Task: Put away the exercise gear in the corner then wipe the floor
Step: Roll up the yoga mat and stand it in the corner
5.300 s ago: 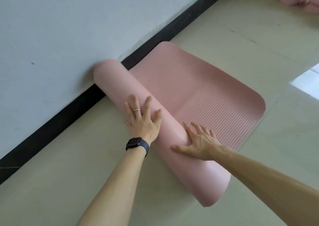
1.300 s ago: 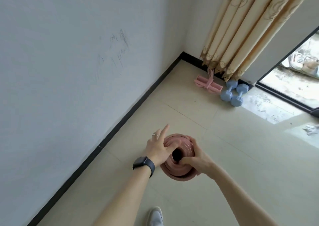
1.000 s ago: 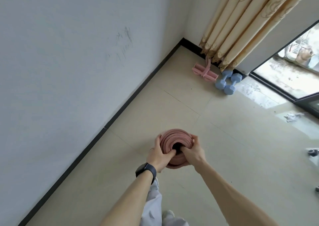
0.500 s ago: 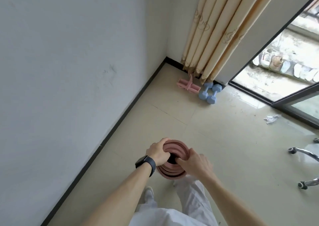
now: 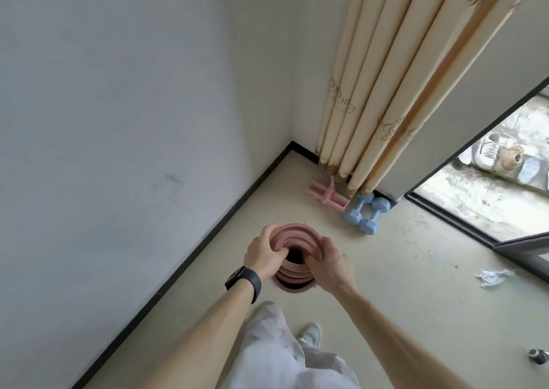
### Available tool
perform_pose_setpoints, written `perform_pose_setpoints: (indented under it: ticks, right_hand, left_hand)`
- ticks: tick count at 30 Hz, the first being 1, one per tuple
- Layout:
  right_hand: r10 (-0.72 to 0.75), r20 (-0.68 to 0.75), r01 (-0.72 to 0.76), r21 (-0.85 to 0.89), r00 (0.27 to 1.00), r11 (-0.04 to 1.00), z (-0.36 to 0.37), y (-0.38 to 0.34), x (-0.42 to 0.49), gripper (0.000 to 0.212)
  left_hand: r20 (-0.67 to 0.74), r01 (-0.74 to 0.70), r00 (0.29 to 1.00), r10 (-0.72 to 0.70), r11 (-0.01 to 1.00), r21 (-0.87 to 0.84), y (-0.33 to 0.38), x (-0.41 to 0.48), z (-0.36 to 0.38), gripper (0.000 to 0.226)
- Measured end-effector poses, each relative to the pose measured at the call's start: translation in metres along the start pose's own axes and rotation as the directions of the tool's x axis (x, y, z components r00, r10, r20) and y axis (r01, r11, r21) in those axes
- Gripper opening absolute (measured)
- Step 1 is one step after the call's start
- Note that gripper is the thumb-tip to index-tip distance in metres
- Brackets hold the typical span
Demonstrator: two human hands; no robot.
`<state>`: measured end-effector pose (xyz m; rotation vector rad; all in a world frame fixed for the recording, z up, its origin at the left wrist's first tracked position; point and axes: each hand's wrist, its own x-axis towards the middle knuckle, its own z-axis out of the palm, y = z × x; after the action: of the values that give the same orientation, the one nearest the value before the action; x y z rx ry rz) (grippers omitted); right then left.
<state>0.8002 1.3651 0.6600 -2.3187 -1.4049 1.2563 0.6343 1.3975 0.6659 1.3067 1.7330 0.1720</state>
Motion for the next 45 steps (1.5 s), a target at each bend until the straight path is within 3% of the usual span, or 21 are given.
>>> perform_pose_setpoints:
  ticks: [3, 9, 16, 23, 28, 33, 39, 41, 43, 45]
  right_hand:
    - [-0.028, -0.032, 0.031, 0.074, 0.999, 0.997, -0.030, -0.013, 0.045, 0.044]
    - [-0.060, -0.103, 0.070, 0.091, 0.993, 0.993, -0.077, -0.057, 0.159, 0.047]
    - [-0.036, -0.127, 0.048, 0.094, 0.991, 0.994, -0.128, -0.121, 0.327, 0.050]
    - [-0.128, -0.043, 0.128, -0.001, 0.991, 0.992, -0.155, -0.164, 0.501, 0.059]
    - [-0.228, 0.031, 0.226, 0.052, 0.973, 0.973, -0.133, -0.181, 0.648, 0.043]
    - [-0.267, 0.067, 0.268, -0.008, 0.961, 0.963, -0.113, -0.178, 0.737, 0.042]
    - [-0.121, 0.006, 0.119, 0.120, 0.993, 0.986, -0.118, -0.200, 0.756, 0.047]
    - [-0.241, -0.092, 0.246, 0.043, 0.966, 0.968, -0.116, -0.206, 0.748, 0.051]
    - [-0.378, -0.127, 0.378, -0.026, 0.917, 0.926, -0.112, -0.202, 0.739, 0.054]
    - [-0.349, -0.118, 0.353, 0.011, 0.930, 0.936, -0.107, -0.196, 0.731, 0.054]
  left_hand:
    - [-0.062, 0.060, 0.996, -0.062, 0.998, -0.036, 0.030, 0.038, 0.003, 0.070]
    - [-0.100, 0.037, 0.994, -0.043, 0.998, -0.059, 0.099, 0.143, -0.012, 0.053]
    - [-0.113, 0.069, 0.989, -0.095, 0.974, -0.215, 0.181, 0.306, -0.036, 0.065]
    - [-0.122, 0.103, 0.984, -0.133, 0.969, -0.226, 0.233, 0.463, -0.048, 0.056]
    - [-0.286, 0.068, 0.952, -0.108, 0.987, -0.145, 0.231, 0.584, -0.037, 0.052]
    - [-0.281, -0.004, 0.960, 0.013, 0.999, 0.032, 0.199, 0.646, -0.001, 0.072]
    - [-0.372, -0.031, 0.927, -0.040, 0.983, -0.182, 0.182, 0.666, 0.007, 0.058]
    - [-0.432, -0.066, 0.900, 0.061, 0.998, 0.002, 0.182, 0.663, 0.003, 0.061]
    - [-0.392, -0.114, 0.899, 0.195, 0.968, 0.222, 0.182, 0.663, 0.002, 0.058]
    - [-0.330, -0.132, 0.915, 0.233, 0.945, 0.301, 0.183, 0.664, 0.001, 0.055]
